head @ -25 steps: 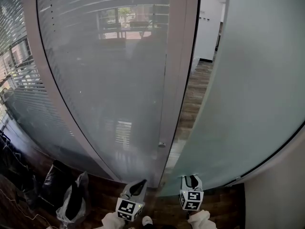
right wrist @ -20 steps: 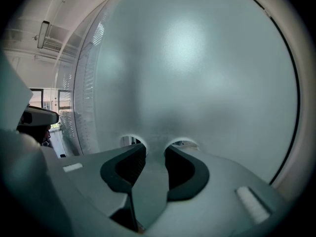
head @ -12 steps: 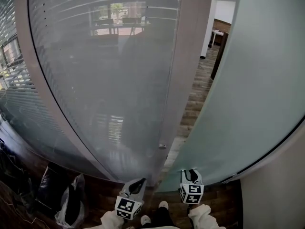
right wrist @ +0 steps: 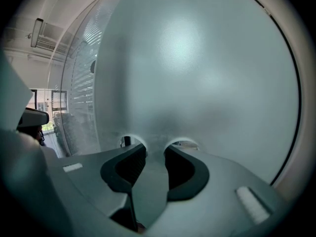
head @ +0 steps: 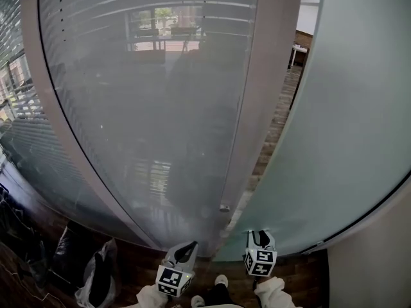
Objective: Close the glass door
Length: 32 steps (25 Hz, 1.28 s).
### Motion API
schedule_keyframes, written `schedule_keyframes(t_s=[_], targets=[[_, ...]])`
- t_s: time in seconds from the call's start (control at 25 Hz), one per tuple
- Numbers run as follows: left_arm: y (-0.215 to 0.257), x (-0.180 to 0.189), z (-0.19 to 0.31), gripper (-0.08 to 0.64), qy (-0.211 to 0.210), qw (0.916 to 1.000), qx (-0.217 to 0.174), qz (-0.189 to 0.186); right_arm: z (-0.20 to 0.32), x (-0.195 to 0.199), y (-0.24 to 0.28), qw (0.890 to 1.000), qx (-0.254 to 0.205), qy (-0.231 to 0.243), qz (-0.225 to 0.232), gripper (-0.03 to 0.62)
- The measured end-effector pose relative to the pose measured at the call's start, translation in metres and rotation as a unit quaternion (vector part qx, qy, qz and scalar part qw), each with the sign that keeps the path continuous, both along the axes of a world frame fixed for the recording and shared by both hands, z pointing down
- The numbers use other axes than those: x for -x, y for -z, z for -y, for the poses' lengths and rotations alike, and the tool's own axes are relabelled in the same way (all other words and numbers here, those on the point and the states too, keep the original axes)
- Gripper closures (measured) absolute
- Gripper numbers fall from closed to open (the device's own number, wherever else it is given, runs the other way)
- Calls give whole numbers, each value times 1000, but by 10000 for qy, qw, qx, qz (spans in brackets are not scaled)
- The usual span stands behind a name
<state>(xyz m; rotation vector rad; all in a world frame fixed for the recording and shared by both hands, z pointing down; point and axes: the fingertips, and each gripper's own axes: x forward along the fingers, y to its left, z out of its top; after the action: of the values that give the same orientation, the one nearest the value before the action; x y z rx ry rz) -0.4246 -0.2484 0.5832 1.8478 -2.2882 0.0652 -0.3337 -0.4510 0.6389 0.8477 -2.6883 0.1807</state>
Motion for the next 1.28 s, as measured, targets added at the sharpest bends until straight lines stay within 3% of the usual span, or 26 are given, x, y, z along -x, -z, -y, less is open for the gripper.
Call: schedule_keyframes(t_s=[1.28], targets=[[7, 32, 17, 558, 204, 9997, -42, 161, 42, 41, -3, 9999, -80, -68, -3, 466]])
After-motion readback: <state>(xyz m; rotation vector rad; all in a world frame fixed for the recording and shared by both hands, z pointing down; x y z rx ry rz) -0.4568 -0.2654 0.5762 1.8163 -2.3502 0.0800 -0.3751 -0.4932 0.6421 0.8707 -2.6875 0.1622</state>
